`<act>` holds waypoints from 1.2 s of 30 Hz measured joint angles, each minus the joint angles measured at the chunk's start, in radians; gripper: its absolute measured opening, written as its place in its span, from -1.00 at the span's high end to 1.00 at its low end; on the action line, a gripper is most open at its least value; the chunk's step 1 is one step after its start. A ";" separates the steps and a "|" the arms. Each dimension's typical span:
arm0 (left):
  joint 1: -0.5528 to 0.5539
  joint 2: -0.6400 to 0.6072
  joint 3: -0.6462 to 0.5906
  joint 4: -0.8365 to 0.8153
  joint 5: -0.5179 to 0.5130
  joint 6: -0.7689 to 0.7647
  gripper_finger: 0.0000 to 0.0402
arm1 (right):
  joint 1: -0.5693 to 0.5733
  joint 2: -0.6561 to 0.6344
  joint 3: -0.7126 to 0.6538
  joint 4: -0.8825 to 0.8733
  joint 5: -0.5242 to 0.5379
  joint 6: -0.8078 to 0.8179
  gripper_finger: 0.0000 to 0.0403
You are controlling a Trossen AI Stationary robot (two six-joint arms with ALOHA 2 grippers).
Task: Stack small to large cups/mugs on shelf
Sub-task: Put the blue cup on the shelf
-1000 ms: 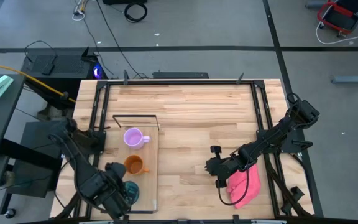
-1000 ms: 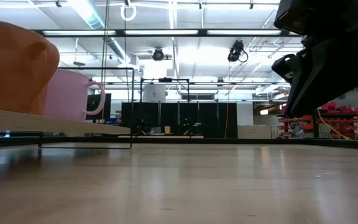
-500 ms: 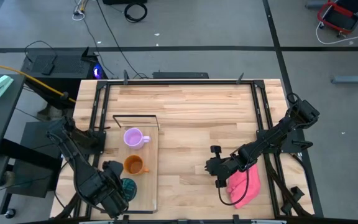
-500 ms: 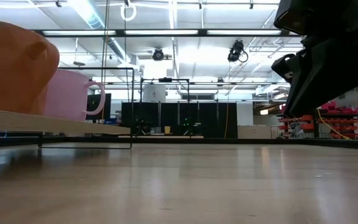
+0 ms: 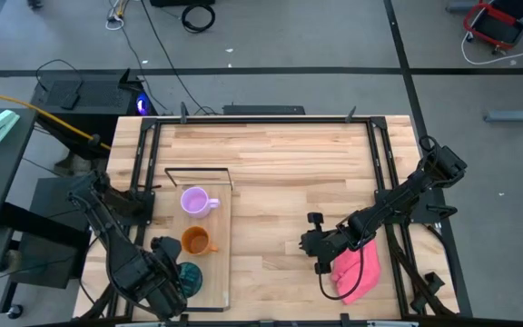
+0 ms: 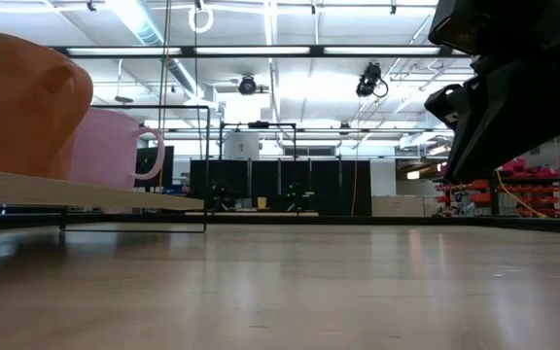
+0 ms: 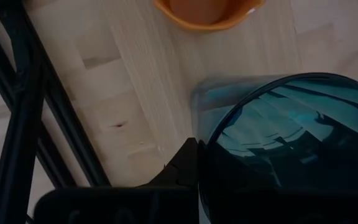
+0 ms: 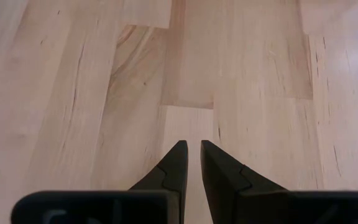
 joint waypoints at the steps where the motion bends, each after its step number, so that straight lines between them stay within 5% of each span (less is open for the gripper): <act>1: 0.000 0.000 0.000 0.000 -0.001 0.000 0.94 | 0.000 0.000 0.000 0.000 0.000 0.000 0.75; 27: 0.000 0.000 0.000 0.021 -0.011 0.001 0.90 | 0.000 0.000 0.000 0.000 0.000 0.000 0.75; 36: 0.000 0.000 0.001 0.021 -0.011 0.001 0.69 | 0.000 0.000 0.000 0.000 0.000 0.000 0.75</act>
